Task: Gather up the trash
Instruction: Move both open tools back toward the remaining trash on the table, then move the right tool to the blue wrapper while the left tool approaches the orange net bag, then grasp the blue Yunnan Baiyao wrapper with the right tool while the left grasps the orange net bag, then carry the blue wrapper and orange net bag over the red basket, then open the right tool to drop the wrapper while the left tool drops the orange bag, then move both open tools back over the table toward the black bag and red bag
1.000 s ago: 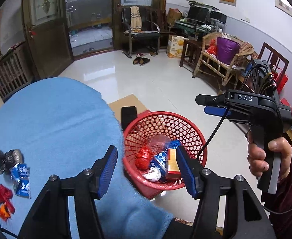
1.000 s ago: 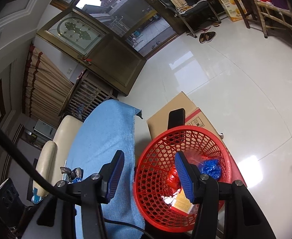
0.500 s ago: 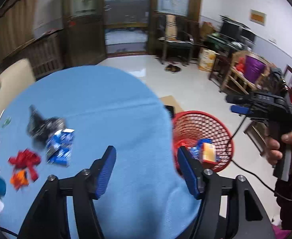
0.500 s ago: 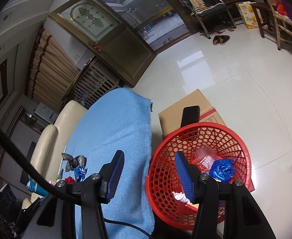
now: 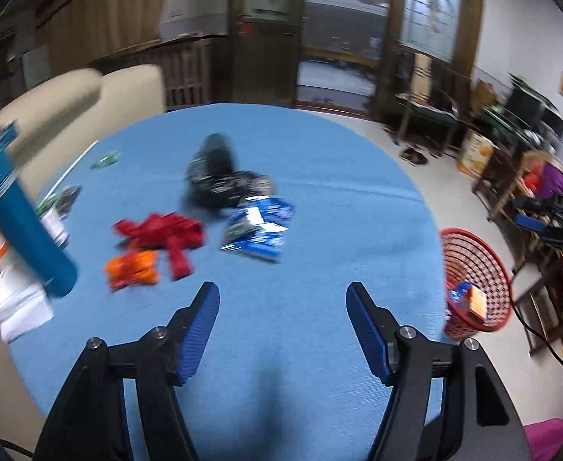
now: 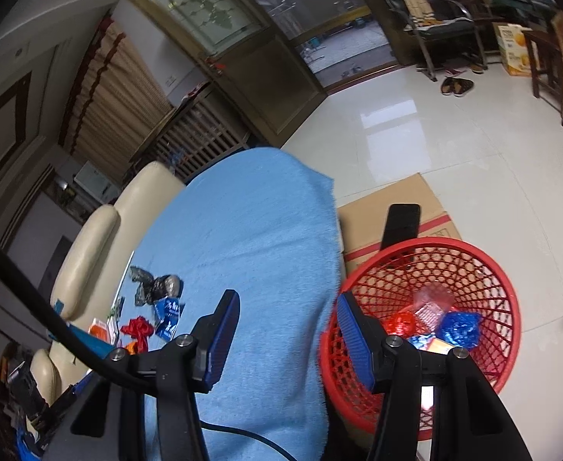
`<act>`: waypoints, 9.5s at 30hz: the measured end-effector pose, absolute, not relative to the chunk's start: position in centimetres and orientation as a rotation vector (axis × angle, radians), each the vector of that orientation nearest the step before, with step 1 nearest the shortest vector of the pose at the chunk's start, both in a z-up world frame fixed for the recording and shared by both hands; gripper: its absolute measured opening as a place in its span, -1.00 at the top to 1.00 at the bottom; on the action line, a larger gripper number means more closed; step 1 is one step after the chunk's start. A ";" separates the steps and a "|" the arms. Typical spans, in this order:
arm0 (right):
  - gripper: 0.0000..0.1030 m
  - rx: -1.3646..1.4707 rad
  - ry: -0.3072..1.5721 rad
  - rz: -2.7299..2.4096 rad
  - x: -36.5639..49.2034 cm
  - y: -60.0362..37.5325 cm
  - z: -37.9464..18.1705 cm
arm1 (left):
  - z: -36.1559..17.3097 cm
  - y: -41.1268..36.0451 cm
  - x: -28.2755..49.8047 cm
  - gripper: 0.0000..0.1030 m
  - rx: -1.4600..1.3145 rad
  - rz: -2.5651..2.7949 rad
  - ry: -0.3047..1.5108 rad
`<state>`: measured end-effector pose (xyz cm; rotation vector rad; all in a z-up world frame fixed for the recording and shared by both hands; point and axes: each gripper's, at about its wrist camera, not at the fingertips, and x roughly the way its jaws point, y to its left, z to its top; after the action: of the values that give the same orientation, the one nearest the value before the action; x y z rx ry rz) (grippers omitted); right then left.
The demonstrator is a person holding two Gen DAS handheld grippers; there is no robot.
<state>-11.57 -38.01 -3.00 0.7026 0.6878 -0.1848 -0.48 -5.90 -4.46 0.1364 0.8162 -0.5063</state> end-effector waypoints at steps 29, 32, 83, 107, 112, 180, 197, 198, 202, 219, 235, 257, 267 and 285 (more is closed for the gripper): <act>-0.12 0.416 0.998 0.217 6.5 -16.5 -6.0 | -10.4 8.4 4.0 -0.35 -0.122 -0.271 0.916; -0.20 0.433 1.044 0.230 8.7 -15.7 -7.6 | -11.0 8.9 4.6 -0.36 -0.134 -0.263 0.928; -0.52 0.240 0.977 0.096 9.8 -14.6 -9.2 | -13.2 3.9 12.4 0.25 -0.168 -0.382 1.002; -0.52 0.325 0.803 0.064 -1.2 -20.4 -4.1 | -4.5 -2.6 2.6 0.28 0.010 -0.502 0.850; -0.52 0.343 0.757 0.043 -3.1 -22.1 -2.7 | -2.3 -5.4 1.1 0.28 0.086 -0.529 0.796; -0.53 0.613 0.528 -0.219 -16.9 -39.7 -1.2 | 4.0 -26.1 -7.4 0.28 0.593 -0.597 0.522; -0.53 0.673 0.517 -0.252 -18.5 -41.8 -2.1 | 3.1 -29.0 -8.1 0.28 0.634 -0.642 0.522; -0.53 0.676 0.517 -0.257 -18.6 -42.0 -2.2 | 3.1 -29.4 -8.2 0.28 0.636 -0.644 0.523; -0.53 0.689 0.518 -0.265 -18.9 -42.5 -2.5 | 2.8 -30.4 -8.2 0.28 0.648 -0.656 0.528; -0.54 0.783 0.529 -0.305 -20.2 -45.0 -4.2 | 0.8 -33.4 -8.6 0.28 0.672 -0.713 0.576; -0.54 0.902 0.556 -0.303 -20.5 -47.1 -7.0 | -2.2 -35.8 -7.7 0.20 0.511 -0.955 0.759; -0.54 0.825 0.589 -0.262 -18.1 -44.0 -5.0 | 0.0 -27.5 -6.6 -0.39 0.544 -0.665 0.623; -0.54 0.722 0.637 -0.178 -14.3 -38.9 -3.0 | 0.8 -20.4 -4.6 -0.44 0.507 -0.480 0.609; -0.54 0.518 0.729 0.008 -7.5 -27.5 -0.7 | 0.2 -9.5 -1.8 -0.44 0.372 -0.271 0.663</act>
<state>-7.48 -27.46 -0.67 0.5182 0.7292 0.0081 -1.84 -9.54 0.15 0.3717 0.6627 -0.2706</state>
